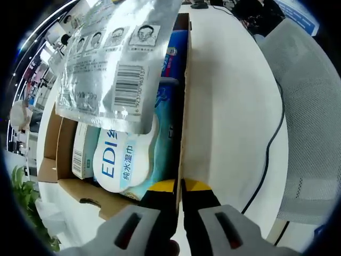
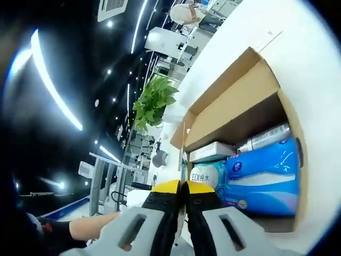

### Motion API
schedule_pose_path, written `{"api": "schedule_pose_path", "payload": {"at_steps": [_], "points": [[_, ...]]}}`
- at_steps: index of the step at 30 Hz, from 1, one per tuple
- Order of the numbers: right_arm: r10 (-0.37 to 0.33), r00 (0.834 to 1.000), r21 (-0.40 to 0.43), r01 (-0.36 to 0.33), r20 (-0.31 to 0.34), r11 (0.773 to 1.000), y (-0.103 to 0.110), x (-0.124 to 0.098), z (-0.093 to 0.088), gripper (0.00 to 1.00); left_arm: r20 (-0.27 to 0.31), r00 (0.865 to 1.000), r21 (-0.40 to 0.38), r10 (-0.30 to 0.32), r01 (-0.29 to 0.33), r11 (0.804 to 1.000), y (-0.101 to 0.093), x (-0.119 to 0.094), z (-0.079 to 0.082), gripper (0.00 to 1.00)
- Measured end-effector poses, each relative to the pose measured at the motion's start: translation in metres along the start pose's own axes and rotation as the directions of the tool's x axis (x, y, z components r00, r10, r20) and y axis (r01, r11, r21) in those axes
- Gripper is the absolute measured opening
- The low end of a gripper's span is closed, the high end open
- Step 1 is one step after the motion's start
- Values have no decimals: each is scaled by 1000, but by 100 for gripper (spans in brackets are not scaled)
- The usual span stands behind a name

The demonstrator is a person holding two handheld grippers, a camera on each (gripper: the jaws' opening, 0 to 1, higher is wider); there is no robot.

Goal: Operate the shoe box by opening the lid, removing the specified soft item, and placing it in the target area until the item is outside and the box remains undamaged.

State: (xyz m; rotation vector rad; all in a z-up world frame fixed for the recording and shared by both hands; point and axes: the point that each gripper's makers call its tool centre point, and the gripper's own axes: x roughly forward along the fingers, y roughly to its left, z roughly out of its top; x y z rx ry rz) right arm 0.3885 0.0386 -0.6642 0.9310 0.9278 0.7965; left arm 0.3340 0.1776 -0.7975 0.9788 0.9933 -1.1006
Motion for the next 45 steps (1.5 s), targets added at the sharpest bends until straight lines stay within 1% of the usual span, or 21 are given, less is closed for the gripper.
{"api": "schedule_pose_path", "payload": {"at_steps": [3, 10, 14, 16, 19, 20, 22, 27, 30, 31, 34, 37, 41, 45], "points": [[3, 1000, 2, -3, 9, 1000, 0, -7, 2, 0, 1, 1000, 1, -2, 2, 1000, 0, 0, 0, 2], [33, 999, 42, -35, 43, 999, 1, -25, 9, 0, -1, 1000, 3, -5, 5, 1000, 0, 0, 0, 2], [54, 998, 58, -56, 38, 997, 2, -34, 12, 0, -1, 1000, 2, -5, 5, 1000, 0, 0, 0, 2], [49, 999, 57, -50, 24, 997, 2, -39, 15, 0, -1, 1000, 2, -6, 6, 1000, 0, 0, 0, 2], [44, 999, 57, -46, 25, 997, 1, -46, 19, 0, -1, 1000, 0, -5, 5, 1000, 1, 1, -1, 2], [45, 999, 56, -46, 26, 997, 1, -52, 23, 0, -1, 1000, 0, -4, 4, 1000, 1, 1, -1, 2], [50, 998, 59, -53, 37, 997, 3, -59, 27, 0, 0, 1000, -1, -3, 3, 1000, 1, 0, -1, 2], [62, 997, 67, -65, 42, 996, 7, -74, 31, 0, 0, 1000, -2, -2, 2, 1000, 2, 0, -1, 2], [66, 995, 64, -71, 69, 995, 10, -83, 35, 0, 0, 1000, -2, -1, 1, 1000, 1, 1, 0, 2], [79, 994, 56, -83, 76, 995, 13, -87, 37, 0, 0, 1000, -2, -2, 2, 1000, 1, 1, 0, 2], [90, 993, 49, -94, 80, 994, 18, -95, 37, 0, 0, 1000, -3, 0, 0, 1000, 1, 1, 0, 2], [78, 993, 43, -82, 91, 996, 17, -106, 38, 0, 0, 1000, -4, 2, -2, 1000, 1, 1, 0, 2], [78, 992, 25, -81, 95, 996, 18, -120, 32, 0, 1, 1000, -4, 5, -5, 1000, 0, 1, 0, 2], [62, 993, 22, -65, 102, 998, 15, -131, 30, 0, 1, 1000, -4, 5, -5, 1000, 0, 1, 0, 2]]}}
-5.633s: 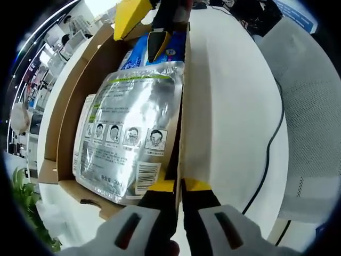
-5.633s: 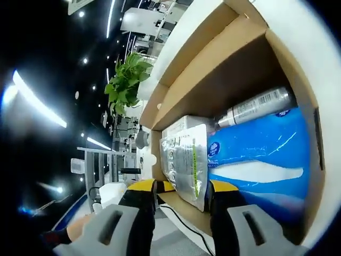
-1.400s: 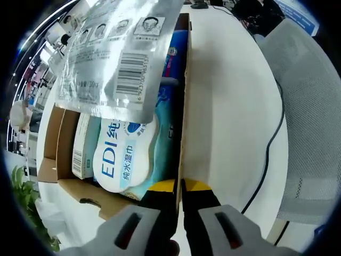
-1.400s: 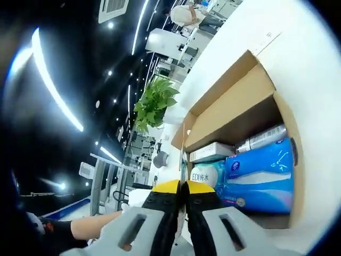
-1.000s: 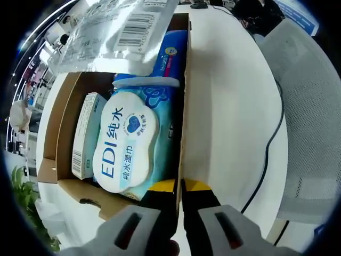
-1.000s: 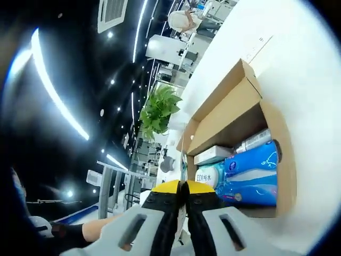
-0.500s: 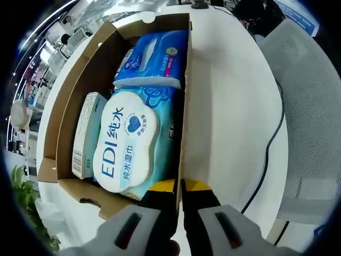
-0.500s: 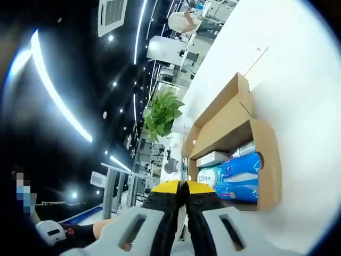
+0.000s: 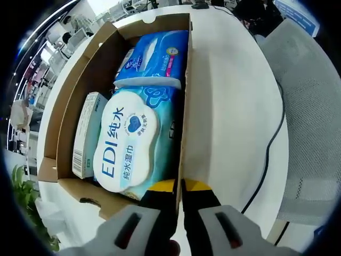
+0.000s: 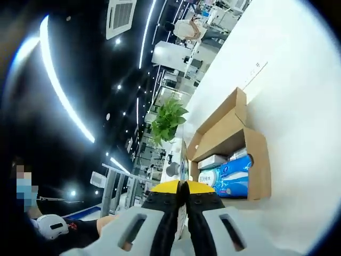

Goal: Operate the shoe box by opening the lid, removing the specified soft item, and placing it in the target area until the item is outside and the box remains undamaged.

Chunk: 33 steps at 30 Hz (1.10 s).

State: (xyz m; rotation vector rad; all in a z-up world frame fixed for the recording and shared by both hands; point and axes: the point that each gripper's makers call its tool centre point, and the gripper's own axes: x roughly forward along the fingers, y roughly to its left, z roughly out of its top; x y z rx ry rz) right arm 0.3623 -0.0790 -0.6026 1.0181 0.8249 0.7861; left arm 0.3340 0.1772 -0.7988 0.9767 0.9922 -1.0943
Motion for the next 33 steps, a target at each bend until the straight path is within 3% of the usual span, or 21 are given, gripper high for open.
{"api": "schedule_pose_path", "payload": {"at_steps": [17, 33], "points": [[-60, 997, 6, 60, 43, 998, -17, -36, 15, 0, 1, 1000, -2, 5, -5, 1000, -1, 1, 0, 2], [-190, 979, -11, 191, 69, 982, -56, -71, 43, 0, -3, 1000, -1, -1, 1, 1000, -1, 2, 0, 2]]}}
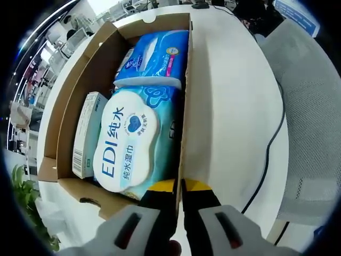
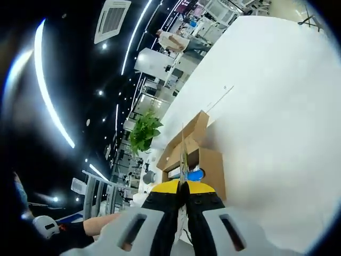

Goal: Operate the shoe box by opening the lid, removing the specified soft item, and placing it in the target area until the item is outside and the box remains undamaged.

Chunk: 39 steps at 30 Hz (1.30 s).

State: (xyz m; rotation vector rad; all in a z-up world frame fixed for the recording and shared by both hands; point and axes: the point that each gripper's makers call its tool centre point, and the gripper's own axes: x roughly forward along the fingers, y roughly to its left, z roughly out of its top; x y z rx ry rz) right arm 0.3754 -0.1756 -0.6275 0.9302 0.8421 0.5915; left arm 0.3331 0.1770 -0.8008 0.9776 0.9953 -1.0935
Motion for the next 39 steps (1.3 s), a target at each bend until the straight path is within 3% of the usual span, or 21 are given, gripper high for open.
{"api": "schedule_pose_path", "payload": {"at_steps": [13, 24, 39], "points": [[-71, 997, -35, 69, -34, 997, -9, 13, -5, 0, -11, 1000, 0, -2, 2, 1000, 1, 1, -1, 2], [-153, 986, -41, 150, -61, 988, -40, 21, 4, 0, -11, 1000, 6, -5, 5, 1000, 0, 0, -1, 2], [-212, 964, -72, 203, -160, 976, -64, 45, -4, 0, -26, 1000, 7, -4, 4, 1000, 3, -1, -2, 2]]}}
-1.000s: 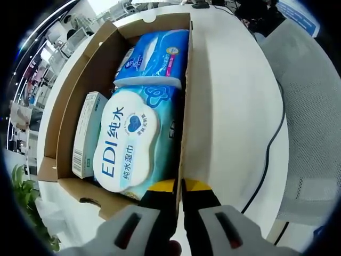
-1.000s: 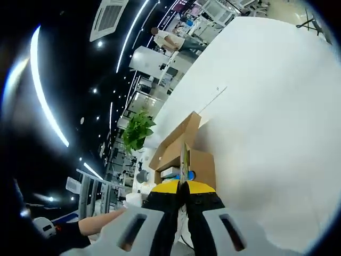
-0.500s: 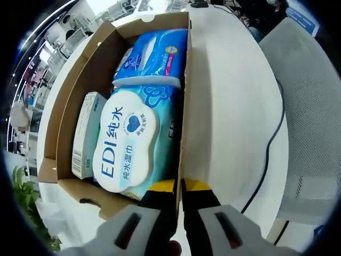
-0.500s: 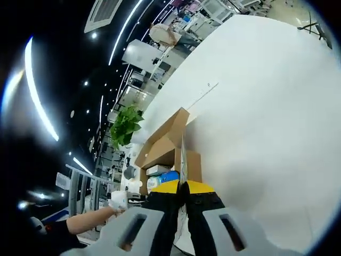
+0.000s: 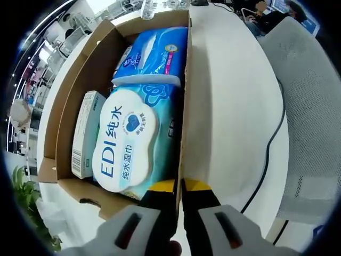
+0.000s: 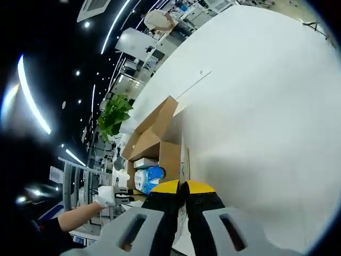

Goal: Operate the shoe box by opening the lid, removing the specified soft item, and placing it in the target area until the item is outside and the box remains undamaged.

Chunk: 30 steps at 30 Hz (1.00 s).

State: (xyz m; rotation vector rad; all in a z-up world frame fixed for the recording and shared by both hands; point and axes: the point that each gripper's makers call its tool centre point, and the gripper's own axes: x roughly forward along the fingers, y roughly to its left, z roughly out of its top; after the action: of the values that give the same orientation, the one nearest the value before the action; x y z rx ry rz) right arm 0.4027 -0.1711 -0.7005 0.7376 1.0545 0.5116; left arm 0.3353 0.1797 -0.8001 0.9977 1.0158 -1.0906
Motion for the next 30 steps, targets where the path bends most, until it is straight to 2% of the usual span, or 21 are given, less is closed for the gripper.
{"api": "schedule_pose_path", "payload": {"at_steps": [6, 19, 21, 24, 28, 30], "points": [[-33, 999, -6, 33, -24, 999, -10, 6, -5, 0, -5, 1000, -3, -2, 2, 1000, 0, 0, 0, 2], [-36, 999, 4, 36, -38, 999, -22, 11, 1, 0, -9, 1000, -7, -3, 3, 1000, 1, 1, 0, 2], [-59, 997, 9, 59, -44, 998, -31, 12, 0, 0, -10, 1000, -8, -3, 3, 1000, 1, 1, 0, 2], [-95, 995, -15, 95, -16, 995, -43, 13, 9, 0, -12, 1000, -7, -4, 4, 1000, 2, 1, -1, 2], [-105, 994, -2, 105, -22, 994, -52, 15, 11, 0, -11, 1000, -4, -4, 4, 1000, 2, 2, 0, 2], [-127, 992, -31, 127, -26, 991, -56, 15, 11, 0, -11, 1000, -4, -4, 4, 1000, 2, 2, 0, 2]]}}
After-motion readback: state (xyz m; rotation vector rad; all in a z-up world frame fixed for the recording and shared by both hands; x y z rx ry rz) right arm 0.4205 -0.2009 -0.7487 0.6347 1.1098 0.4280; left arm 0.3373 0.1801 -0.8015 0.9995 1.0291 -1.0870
